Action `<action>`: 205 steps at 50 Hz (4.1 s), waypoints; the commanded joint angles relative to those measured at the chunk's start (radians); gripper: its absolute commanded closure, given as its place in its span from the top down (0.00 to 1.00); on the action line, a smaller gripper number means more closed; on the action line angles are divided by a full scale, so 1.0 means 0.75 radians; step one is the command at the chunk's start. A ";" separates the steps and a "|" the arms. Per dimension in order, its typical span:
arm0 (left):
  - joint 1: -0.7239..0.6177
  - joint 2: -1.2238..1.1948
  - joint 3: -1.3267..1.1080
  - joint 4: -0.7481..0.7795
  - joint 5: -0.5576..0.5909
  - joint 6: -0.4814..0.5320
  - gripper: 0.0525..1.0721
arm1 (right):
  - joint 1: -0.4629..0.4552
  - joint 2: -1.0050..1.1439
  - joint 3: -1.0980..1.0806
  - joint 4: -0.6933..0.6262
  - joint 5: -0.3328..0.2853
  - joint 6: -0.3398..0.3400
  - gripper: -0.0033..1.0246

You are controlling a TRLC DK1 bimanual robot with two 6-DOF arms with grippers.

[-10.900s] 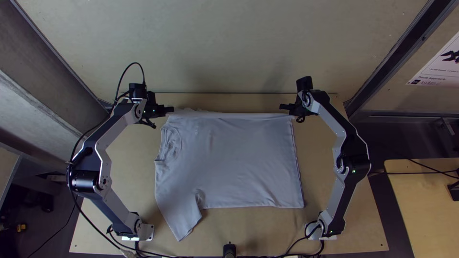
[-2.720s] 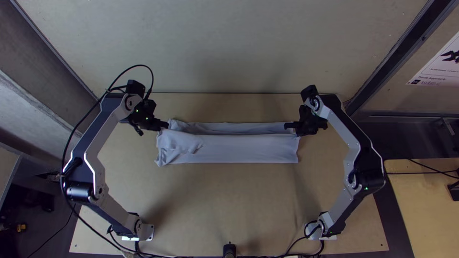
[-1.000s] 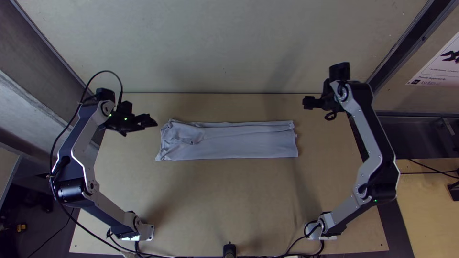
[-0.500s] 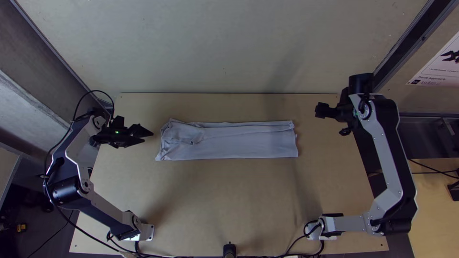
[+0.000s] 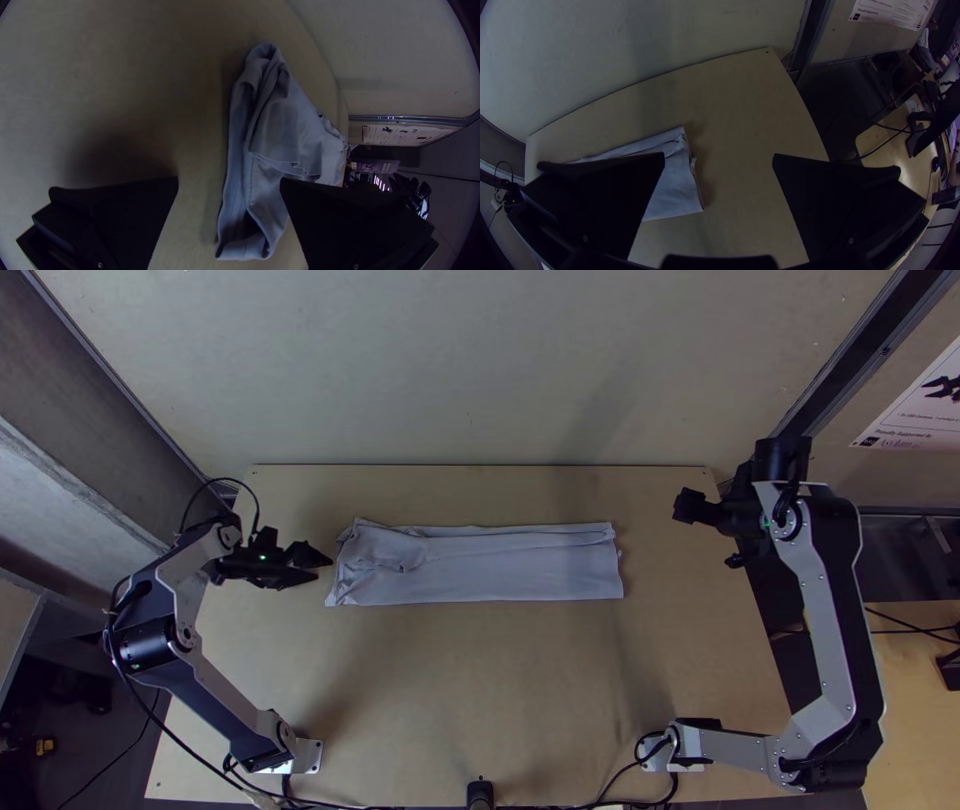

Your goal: Fold the t-shirt

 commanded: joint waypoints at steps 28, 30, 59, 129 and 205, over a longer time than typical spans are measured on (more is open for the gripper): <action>-0.503 0.104 -0.096 0.336 -0.124 -0.412 0.96 | 0.014 -0.045 -0.049 -0.004 -0.006 0.048 0.96; -0.538 0.108 -0.092 0.336 -0.146 -0.420 0.96 | 0.014 -0.047 -0.058 -0.004 -0.006 0.048 0.96; -0.700 0.186 0.063 0.342 -0.504 -0.574 0.03 | 0.028 -0.123 -0.254 0.068 -0.006 0.109 0.96; 0.018 -0.080 0.679 -0.153 -1.363 0.574 0.03 | 0.153 -0.092 -0.375 0.328 -0.002 0.238 0.96; -1.199 0.014 0.495 -0.452 -1.813 -0.021 0.03 | 0.035 -0.119 -0.450 0.330 -0.002 0.208 0.96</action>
